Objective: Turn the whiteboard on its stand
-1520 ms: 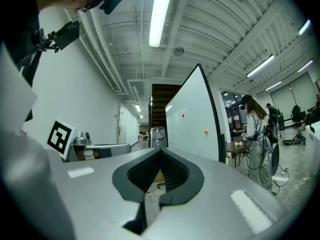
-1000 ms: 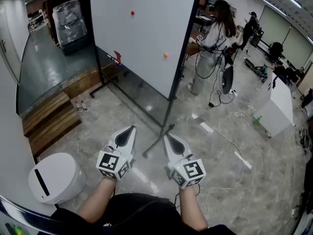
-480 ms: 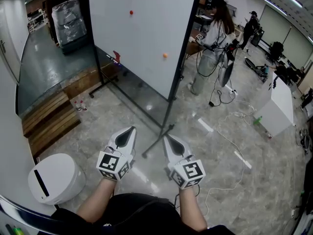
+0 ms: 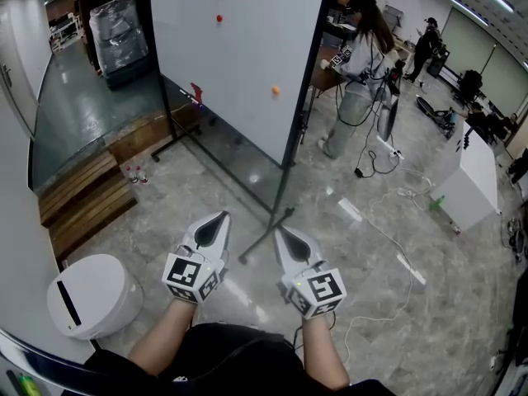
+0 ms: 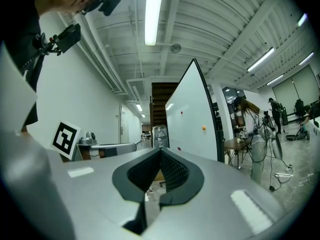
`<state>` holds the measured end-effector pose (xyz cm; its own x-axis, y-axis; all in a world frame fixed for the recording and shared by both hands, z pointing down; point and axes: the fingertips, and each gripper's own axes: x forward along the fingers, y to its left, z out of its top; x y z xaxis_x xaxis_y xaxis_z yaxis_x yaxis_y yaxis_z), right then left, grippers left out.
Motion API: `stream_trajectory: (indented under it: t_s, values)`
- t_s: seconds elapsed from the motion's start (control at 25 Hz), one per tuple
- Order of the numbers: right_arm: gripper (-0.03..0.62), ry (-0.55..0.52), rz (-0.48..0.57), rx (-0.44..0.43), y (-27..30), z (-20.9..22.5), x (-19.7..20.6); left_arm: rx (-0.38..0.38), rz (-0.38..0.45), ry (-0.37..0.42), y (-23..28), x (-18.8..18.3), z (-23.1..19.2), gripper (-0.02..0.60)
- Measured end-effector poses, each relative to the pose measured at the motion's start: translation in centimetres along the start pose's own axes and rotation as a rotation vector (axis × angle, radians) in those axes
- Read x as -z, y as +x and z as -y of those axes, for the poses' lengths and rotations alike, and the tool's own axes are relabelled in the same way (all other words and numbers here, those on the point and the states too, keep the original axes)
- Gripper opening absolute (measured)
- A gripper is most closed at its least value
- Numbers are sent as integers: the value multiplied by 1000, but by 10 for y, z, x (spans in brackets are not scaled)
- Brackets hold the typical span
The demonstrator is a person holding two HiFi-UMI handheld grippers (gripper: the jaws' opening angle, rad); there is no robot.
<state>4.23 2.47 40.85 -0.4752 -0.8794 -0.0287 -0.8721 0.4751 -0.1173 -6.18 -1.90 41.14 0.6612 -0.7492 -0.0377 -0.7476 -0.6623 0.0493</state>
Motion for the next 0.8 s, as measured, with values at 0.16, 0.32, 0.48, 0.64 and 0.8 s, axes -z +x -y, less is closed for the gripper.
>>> stream_trajectory:
  t_s: [0.16, 0.32, 0.48, 0.64, 0.8]
  values:
    - [9, 8, -6, -13, -10, 3, 4, -13, -4, 6, 0, 5, 9, 3]
    - [9, 12, -14, -29, -24, 8, 8, -27, 1, 6, 0, 5, 20, 3]
    - [9, 15, -19, -43, -33, 11, 11, -39, -1, 7, -1, 8, 30, 3]
    - [9, 13, -19, -58, -41, 14, 12, -52, 1, 7, -3, 11, 38, 3]
    - [9, 16, -19, -68, -40, 17, 13, -64, 9, 9, -2, 8, 39, 2]
